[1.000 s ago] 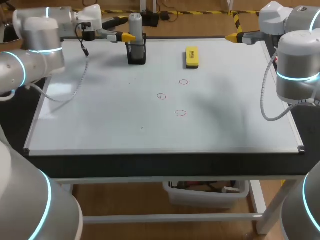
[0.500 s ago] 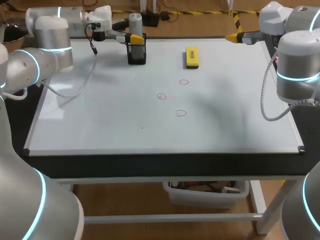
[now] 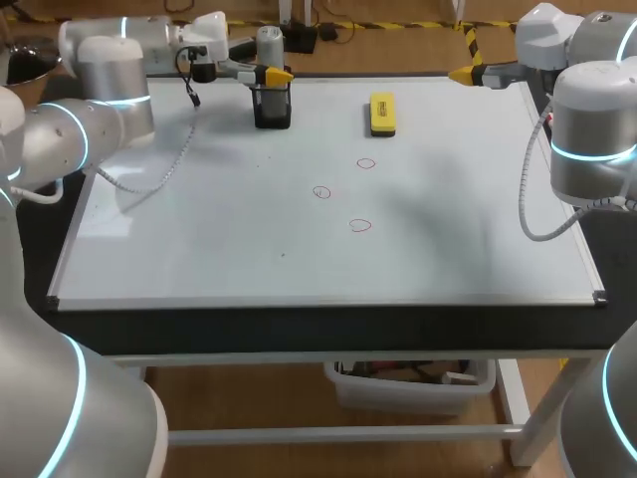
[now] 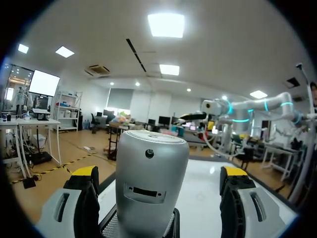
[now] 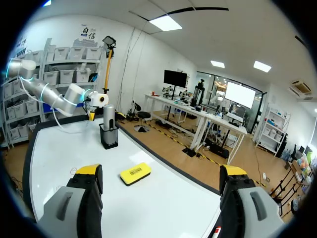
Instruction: Pick up the inspection probe, press it on each red-marked spot on the whiteboard one by one, put down the probe, pick up the eraser, and wipe off all the red marks.
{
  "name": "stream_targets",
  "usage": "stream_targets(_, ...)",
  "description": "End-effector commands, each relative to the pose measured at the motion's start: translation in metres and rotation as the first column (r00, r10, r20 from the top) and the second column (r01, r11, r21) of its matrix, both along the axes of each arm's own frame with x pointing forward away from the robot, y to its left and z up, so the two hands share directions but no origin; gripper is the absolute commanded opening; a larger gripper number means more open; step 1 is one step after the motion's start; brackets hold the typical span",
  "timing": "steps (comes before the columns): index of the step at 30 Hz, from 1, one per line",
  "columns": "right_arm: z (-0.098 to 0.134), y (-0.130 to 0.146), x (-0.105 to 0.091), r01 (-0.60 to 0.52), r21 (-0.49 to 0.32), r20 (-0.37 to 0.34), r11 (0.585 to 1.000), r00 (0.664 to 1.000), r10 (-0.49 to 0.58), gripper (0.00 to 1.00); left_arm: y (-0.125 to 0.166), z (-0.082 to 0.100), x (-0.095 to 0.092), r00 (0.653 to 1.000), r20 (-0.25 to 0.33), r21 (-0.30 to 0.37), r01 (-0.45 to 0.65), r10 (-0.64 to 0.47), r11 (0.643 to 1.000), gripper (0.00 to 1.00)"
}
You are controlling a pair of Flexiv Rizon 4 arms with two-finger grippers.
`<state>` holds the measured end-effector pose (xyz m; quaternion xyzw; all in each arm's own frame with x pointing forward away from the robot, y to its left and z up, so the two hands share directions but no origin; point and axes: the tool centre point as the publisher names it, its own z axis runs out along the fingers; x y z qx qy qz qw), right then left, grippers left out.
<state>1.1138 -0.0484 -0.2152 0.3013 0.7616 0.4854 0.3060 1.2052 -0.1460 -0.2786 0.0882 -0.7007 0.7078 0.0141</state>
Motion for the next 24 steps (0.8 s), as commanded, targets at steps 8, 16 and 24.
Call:
stream_targets(8, 0.0, -0.001, 0.0, -0.001, 0.001, 0.001, 1.0, 1.0, 0.001, 1.0, 0.003, -0.002, 0.007, 0.999, 0.005, 0.005, 0.051, -0.051, 0.999, 0.84)
stream_targets(16, 0.0, -0.001, 0.0, -0.001, 0.001, 0.001, 1.0, 1.0, 0.001, 1.0, 0.006, 0.0, 0.007, 0.999, 0.009, 0.018, 0.05, -0.05, 0.999, 0.14)
stream_targets(24, 0.0, -0.001, 0.0, -0.001, 0.001, 0.001, 1.0, 1.0, 0.001, 1.0, 0.013, 0.004, 0.004, 0.999, 0.02, 0.025, 0.045, -0.046, 0.999, 0.0)
